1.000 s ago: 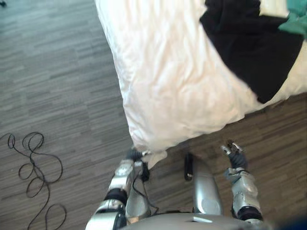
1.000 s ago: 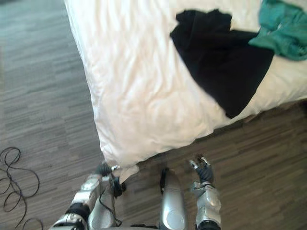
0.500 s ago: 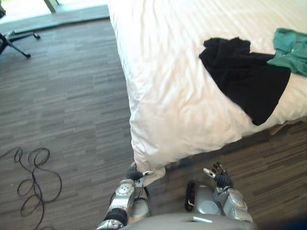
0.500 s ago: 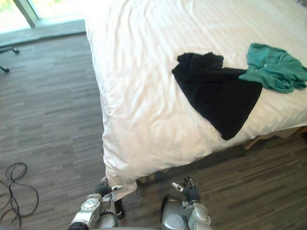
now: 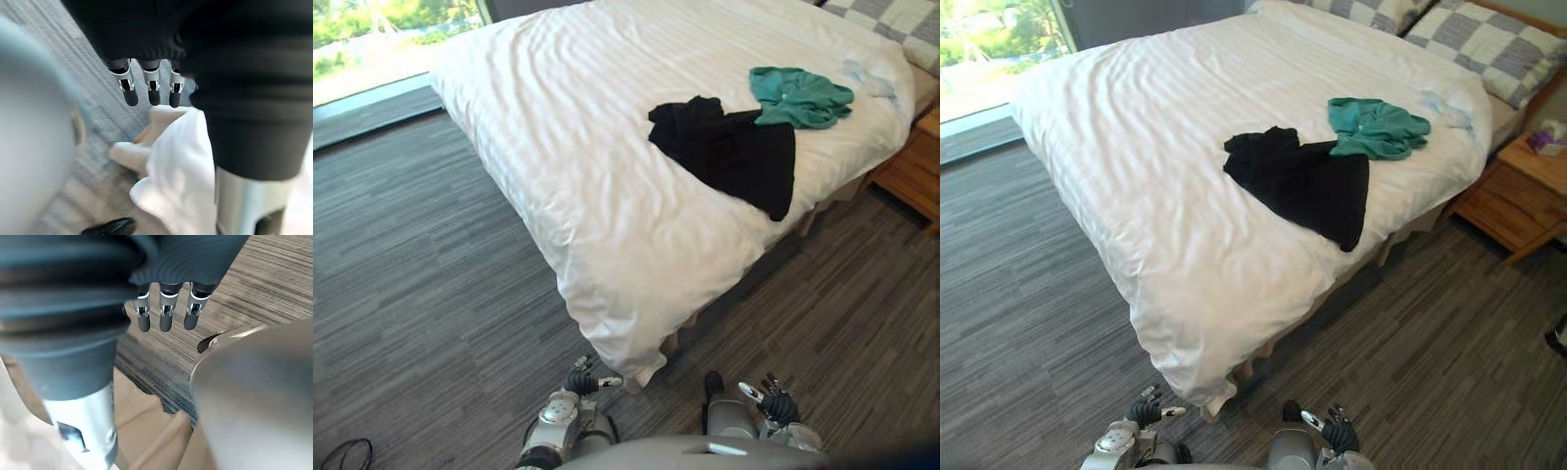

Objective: Tidy the bed and pick cloth on bed and put in laundry

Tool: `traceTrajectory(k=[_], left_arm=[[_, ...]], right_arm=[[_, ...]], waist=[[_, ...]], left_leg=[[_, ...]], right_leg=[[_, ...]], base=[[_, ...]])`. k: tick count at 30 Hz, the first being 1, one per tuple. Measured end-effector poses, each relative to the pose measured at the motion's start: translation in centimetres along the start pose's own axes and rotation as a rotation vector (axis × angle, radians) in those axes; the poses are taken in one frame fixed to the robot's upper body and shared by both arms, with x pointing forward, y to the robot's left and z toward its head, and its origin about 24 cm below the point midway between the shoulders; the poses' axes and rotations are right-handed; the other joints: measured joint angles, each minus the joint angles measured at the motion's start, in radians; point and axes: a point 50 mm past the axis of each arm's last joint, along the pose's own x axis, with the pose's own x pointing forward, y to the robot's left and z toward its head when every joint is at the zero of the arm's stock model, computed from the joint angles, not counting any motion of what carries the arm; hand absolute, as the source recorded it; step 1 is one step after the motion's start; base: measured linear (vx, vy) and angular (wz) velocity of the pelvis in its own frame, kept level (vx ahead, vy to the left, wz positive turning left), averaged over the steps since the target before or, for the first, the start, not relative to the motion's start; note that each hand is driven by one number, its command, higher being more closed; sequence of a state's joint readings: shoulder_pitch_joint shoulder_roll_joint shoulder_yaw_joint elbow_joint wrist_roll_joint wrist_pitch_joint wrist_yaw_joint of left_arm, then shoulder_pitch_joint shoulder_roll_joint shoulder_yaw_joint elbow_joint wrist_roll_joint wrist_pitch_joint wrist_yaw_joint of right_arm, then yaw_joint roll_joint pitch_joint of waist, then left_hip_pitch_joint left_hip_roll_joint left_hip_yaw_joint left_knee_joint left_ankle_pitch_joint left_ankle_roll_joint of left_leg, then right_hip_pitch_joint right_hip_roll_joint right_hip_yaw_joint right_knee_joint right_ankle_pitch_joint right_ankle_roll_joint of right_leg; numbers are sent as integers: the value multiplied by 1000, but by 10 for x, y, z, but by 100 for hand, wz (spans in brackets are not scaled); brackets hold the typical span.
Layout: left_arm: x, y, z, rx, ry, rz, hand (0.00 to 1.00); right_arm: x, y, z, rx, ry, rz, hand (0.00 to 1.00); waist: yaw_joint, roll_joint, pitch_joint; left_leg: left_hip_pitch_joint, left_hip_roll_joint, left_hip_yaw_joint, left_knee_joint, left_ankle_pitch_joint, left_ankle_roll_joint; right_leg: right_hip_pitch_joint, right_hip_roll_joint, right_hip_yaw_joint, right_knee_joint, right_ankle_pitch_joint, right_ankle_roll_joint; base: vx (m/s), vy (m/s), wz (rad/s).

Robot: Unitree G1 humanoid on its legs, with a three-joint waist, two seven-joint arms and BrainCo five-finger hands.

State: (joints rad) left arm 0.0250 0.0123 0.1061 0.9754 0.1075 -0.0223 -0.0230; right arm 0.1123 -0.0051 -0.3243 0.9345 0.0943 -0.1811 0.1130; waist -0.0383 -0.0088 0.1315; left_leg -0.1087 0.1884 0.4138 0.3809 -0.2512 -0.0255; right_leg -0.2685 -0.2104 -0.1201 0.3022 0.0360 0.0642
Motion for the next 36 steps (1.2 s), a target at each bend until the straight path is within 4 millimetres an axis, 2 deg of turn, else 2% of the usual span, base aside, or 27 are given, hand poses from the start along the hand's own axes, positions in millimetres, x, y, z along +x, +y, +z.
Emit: traceTrajectory(k=[1, 2, 3, 4, 5, 6, 7, 8, 9, 10, 11, 12, 13, 14, 15, 16, 19, 23, 24, 26, 28, 30, 31, 34, 35, 36], left_arm=[[-1, 1, -3, -11, 4, 8, 0], [-2, 3, -4, -14, 7, 14, 0], [-1, 10, 1, -13, -8, 38, 0], [-2, 12, -3, -32, 10, 48, 0], [-4, 11, -12, -49, 39, 51, 0], [-6, 12, -19, -66, 53, 58, 0], [-5, 16, -16, -47, 50, 61, 0], [-5, 18, -16, -40, 50, 65, 0], [-4, 24, -14, -33, 50, 77, 0], [-4, 21, -16, -29, 64, 66, 0], [-4, 18, -20, -25, 76, 59, 0], [-4, 16, -19, -8, 66, 53, 0], [-4, 20, -16, 6, 50, 62, 0], [-2, 25, -12, 34, 42, 68, 0], [-1, 27, -4, 56, 17, 69, 0], [0, 30, -1, 66, 6, 75, 0], [1, 10, 2, 97, -15, 15, 0], [1, 6, 2, 90, -23, 0, 0], [0, 6, -1, 68, -19, 1, 0], [-2, 6, -6, 8, -11, 5, 0], [-4, 6, -12, -37, -2, 15, 0], [-4, 6, -12, -42, -5, 23, 0], [-4, 7, -12, -61, -5, 27, 0], [-4, 9, -11, -76, -6, 32, 0], [-4, 13, -13, -72, 6, 40, 0], [-5, 16, -17, -77, 25, 46, 0]], right_arm=[[-1, -1, -2, 1, 3, -3, 0], [-2, -1, -4, 1, 7, -3, 0], [-2, 2, -6, 6, 15, 2, 0], [-2, 3, -6, 12, 14, 1, 0], [-1, 2, -3, 16, 6, -5, 0], [1, 5, -1, 30, 3, -4, 0], [-3, 3, -14, 40, 45, -15, 0], [-5, 2, -19, 42, 68, -20, 0], [-6, 1, -26, 41, 99, -24, 0], [-7, -3, -25, 35, 97, -31, 0], [-4, -8, -18, 21, 80, -41, 0], [-1, -16, -9, 14, 58, -59, 0], [0, -14, -9, 24, 62, -59, 0], [3, -10, -5, 18, 53, -47, 0], [3, -9, -5, 17, 55, -43, 0], [4, -8, -3, 11, 49, -38, 0], [5, -16, 1, -6, 49, -50, 0], [0, -21, -7, -8, 77, -61, 0], [0, -19, -7, -18, 79, -53, 0], [2, -18, -6, -39, 83, -45, 0], [6, -19, 2, -93, 78, -32, 0], [7, -19, 4, -114, 75, -27, 0], [7, -22, 5, -120, 72, -34, 0], [-1, -32, -8, -88, 107, -69, 0], [-3, -31, -14, -51, 124, -79, 0], [-5, -33, -18, -33, 139, -87, 0]], waist=[[2, 10, 6], [1, 6, 1], [10, -32, -2], [32, -16, -14], [56, 14, -38], [56, 5, -45], [25, -11, -49], [24, -36, -63], [46, -43, -64], [50, -20, -73], [52, 3, -76], [57, 31, -78], [52, 11, -74], [39, -1, -70], [43, -21, -66], [48, -21, -62], [26, 34, -34], [25, 50, -20], [25, 51, -9], [30, 55, 10], [38, 67, 17], [39, 74, 19], [36, 82, 21], [22, 91, 14], [24, 73, 20], [24, 67, 19]], left_leg=[[40, -2, 27, -38, 21, -2], [47, -2, 43, -40, 26, -3], [53, -20, 71, -23, 12, -13], [56, -37, 69, -68, 1, -6], [61, -27, 71, -109, 21, 11], [77, -26, 135, -142, 52, 14], [83, -49, 160, -155, 77, 16], [79, -53, 175, -145, 82, 12], [57, -53, 180, -115, 70, 6], [44, -48, 164, -130, 59, -2], [36, -105, 89, -211, 58, 15], [42, -118, 76, -292, 151, 72], [43, -124, 111, -289, 160, 70], [32, -117, 144, -266, 160, 71], [27, -96, 181, -244, 159, 62], [24, -84, 192, -235, 159, 53], [39, -25, 214, -216, 171, 29], [56, 18, 236, -191, 178, 16], [56, 22, 206, -170, 177, 15], [56, 20, 50, -139, 172, 8], [57, 11, -145, -81, 134, -26], [62, 5, -218, -50, 105, -38], [81, 4, -232, -51, 73, -53], [117, 2, -230, -123, 28, -57], [128, -15, -225, -147, 34, -52], [130, -25, -226, -154, 36, -51]], right_leg=[[-14, -20, -78, 191, -96, -38], [-19, -33, -101, 270, -128, -39], [-41, -50, -147, 315, -131, -32], [-28, -9, -149, 208, -112, -31], [-1, 22, -125, 134, -117, -40], [-17, -9, -157, 301, -201, -93], [30, -93, -193, 499, -259, -80], [58, -127, -209, 515, -252, -77], [51, -111, -255, 465, -256, -49], [71, -79, -269, 397, -251, -58], [107, -29, -254, 240, -237, -78], [128, -2, -279, 173, -257, -83], [134, -37, -311, 192, -276, -77], [166, -67, -353, 159, -285, -54], [209, -52, -365, 45, -256, -7], [224, -27, -362, -13, -252, -6], [296, 61, -362, -178, -174, -11], [324, 117, -318, -271, -136, -34], [326, 129, -284, -282, -130, -37], [323, 138, -224, -280, -125, -39], [295, 145, -130, -246, -126, -40], [282, 148, -77, -238, -126, -40], [277, 151, -52, -237, -117, -26], [285, 153, -50, -264, -91, -5], [306, 140, -52, -291, -66, 0], [316, 133, -55, -312, -49, -1]], base=[[-78, 17, -56], [-43, 19, -72], [-131, 24, -112], [-180, 41, -148], [-219, 10, -165], [-127, -66, -114], [-65, -118, -79], [-26, -127, -93], [-57, -104, -114], [-149, -56, -157], [-212, 26, -157], [-221, 77, -147], [-144, 8, -119], [-96, -111, -95], [-79, -188, -92], [-126, -212, -97], [-140, -159, -45], [-145, -103, -38], [-96, -71, -68], [-72, -51, -87], [-27, 35, -116], [15, 98, -107], [46, 146, -85], [49, 136, -18], [80, 148, 4], [102, 141, 9]])
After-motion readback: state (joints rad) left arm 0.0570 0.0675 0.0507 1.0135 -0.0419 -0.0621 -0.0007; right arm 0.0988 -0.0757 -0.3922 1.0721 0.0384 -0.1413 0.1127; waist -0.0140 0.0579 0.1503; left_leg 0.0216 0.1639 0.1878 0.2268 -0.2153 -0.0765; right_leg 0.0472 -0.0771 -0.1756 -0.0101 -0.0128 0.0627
